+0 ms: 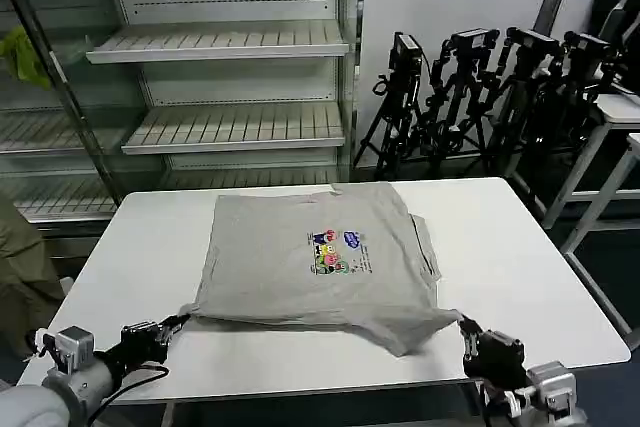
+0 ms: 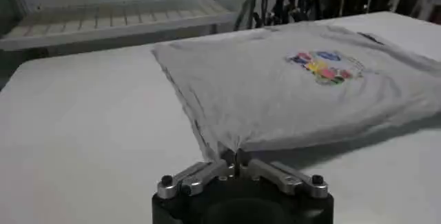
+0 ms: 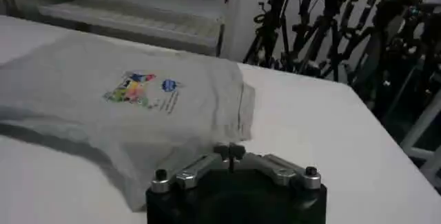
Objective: Fold and organize the clothes.
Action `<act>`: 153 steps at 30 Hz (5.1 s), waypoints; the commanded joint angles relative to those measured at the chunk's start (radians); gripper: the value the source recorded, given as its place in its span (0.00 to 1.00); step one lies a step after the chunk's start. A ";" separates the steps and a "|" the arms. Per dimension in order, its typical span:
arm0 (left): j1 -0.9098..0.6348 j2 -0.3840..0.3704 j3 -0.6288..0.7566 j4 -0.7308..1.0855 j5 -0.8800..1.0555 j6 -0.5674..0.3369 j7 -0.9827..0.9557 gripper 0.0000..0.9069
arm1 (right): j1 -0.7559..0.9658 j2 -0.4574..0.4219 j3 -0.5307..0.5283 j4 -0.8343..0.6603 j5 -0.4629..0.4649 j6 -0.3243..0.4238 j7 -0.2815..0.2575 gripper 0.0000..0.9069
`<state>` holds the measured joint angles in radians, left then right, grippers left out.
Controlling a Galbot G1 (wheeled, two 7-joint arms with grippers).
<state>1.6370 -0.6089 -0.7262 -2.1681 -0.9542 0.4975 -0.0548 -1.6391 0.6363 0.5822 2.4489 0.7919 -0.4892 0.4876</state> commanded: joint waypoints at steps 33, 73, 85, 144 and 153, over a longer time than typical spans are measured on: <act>-0.611 -0.106 0.390 0.309 0.051 -0.015 0.023 0.06 | 0.933 0.034 -0.645 -0.469 0.001 0.021 -0.088 0.00; -0.675 -0.143 0.460 0.423 0.109 -0.041 0.029 0.06 | 1.072 0.170 -0.774 -0.727 -0.162 0.081 -0.128 0.00; -0.675 -0.131 0.435 0.475 0.146 -0.052 0.025 1.00 | 1.039 0.173 -0.683 -0.815 -0.231 0.096 -0.117 1.00; -0.420 -0.124 0.332 0.266 0.109 0.005 0.022 0.52 | 0.528 0.194 -0.489 -0.503 -0.212 0.031 -0.078 1.00; -0.415 -0.126 0.333 0.262 0.118 0.002 0.026 0.22 | 0.536 0.204 -0.486 -0.528 -0.246 0.051 -0.102 0.92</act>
<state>1.2216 -0.7331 -0.3973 -1.9047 -0.8429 0.5007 -0.0301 -1.1019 0.8329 0.0984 1.9378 0.5655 -0.4425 0.3950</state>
